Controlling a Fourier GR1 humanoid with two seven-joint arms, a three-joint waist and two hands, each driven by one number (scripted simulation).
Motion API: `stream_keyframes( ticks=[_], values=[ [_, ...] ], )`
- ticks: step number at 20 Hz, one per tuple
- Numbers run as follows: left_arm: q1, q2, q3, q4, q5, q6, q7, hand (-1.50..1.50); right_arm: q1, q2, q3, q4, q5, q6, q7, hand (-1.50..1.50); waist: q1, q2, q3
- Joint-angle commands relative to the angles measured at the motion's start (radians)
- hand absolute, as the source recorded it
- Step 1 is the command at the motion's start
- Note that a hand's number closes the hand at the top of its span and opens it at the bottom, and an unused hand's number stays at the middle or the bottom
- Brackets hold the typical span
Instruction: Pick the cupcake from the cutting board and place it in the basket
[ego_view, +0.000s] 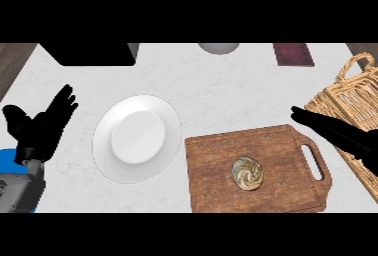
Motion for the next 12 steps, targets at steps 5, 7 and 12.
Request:
stream_keyframes(
  ticks=[5, 7, 12],
  values=[
    [0.037, -0.034, -0.009, -0.068, -0.043, 0.01, 0.032, 0.0, 0.137, 0.172, 0.133, 0.181, 0.398, -0.17, -0.364, -1.5, 0.01, 0.001, 0.0],
    [-0.07, -0.037, 0.005, 0.02, -0.052, -0.012, 0.055, 0.0, 0.098, 0.247, 0.209, 0.216, 0.426, -0.221, -0.342, -1.5, 0.003, 0.002, -0.001],
    [-0.002, -0.091, 0.02, -0.029, -0.087, 0.012, 0.043, 0.0, 0.097, 0.267, 0.225, 0.398, 0.538, -0.274, -0.465, -1.5, 0.006, 0.001, -0.001]
  ],
)
